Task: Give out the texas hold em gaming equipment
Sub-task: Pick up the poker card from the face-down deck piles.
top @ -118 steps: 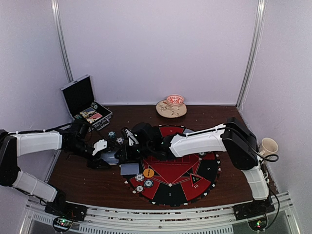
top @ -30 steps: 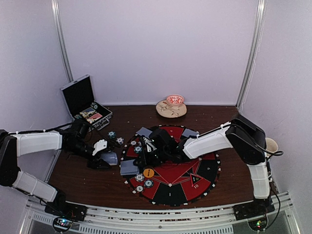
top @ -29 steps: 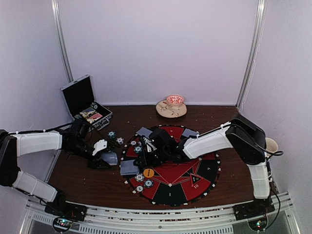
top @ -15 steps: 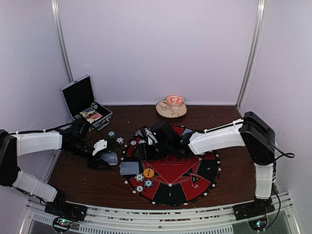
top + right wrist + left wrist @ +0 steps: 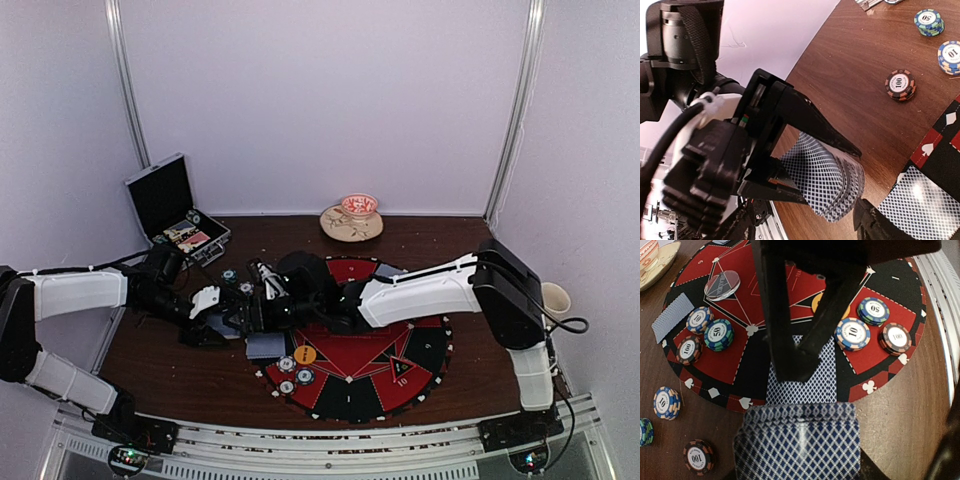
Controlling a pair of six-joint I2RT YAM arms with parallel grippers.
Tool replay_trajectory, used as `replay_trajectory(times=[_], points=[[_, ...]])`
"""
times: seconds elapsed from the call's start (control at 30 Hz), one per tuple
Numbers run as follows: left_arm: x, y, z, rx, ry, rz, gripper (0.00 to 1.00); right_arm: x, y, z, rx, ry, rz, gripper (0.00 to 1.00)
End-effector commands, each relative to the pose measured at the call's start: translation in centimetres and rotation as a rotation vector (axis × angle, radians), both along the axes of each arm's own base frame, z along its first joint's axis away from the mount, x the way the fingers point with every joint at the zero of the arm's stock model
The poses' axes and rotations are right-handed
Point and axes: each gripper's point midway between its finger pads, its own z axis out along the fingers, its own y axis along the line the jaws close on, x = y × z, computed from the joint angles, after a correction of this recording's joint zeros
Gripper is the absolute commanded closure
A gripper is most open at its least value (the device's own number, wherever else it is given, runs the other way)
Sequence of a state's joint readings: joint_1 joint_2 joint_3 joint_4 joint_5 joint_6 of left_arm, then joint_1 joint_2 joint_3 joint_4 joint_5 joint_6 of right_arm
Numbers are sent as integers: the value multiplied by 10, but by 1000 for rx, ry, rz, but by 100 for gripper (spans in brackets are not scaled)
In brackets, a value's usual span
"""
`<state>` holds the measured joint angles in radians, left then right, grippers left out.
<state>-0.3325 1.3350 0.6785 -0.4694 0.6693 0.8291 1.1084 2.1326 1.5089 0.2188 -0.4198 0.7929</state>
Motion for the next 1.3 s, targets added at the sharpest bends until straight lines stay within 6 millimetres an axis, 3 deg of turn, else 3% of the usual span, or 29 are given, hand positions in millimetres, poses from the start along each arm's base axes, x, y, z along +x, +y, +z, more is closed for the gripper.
replay_trajectory(times=[0.0,0.3,0.87,1.07,1.27], points=[[4,-2,6,-23,-32,-6,48,3,12,-6,-5,9,-4,30],[4,-2,6,-22,-33,-8,48,14,7,-16,-43,-22,-64,25],[4,-2,6,-22,-31,-10,48,28,29,-47,-89,1,-69,23],[4,-2,6,-22,-33,-10,48,35,27,-60,-122,11,-100,30],[4,-2,6,-22,-33,-9,48,44,11,-72,-169,14,-137,42]])
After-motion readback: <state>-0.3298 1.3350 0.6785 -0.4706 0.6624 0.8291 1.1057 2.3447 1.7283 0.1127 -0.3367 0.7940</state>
